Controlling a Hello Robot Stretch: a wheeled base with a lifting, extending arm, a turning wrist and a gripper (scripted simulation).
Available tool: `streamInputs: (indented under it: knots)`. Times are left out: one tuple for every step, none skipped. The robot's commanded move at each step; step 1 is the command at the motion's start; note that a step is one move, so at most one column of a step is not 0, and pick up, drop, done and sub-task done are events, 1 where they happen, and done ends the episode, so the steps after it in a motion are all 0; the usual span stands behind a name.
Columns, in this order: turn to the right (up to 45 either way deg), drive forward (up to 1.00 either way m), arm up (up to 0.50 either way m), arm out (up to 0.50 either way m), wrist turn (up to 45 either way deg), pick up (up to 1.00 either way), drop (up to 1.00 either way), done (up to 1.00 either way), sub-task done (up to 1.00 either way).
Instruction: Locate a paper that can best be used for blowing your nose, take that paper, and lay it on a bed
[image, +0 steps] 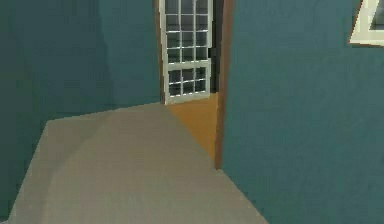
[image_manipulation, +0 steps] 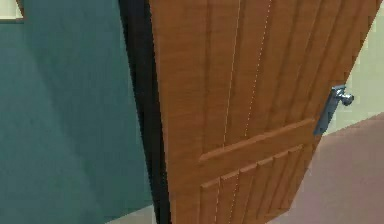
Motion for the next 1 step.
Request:
streamInputs:
  knots:
    - [-45.0,0.00,0.00,0.00,0.0,0.00,0.00,0.00,0.00]
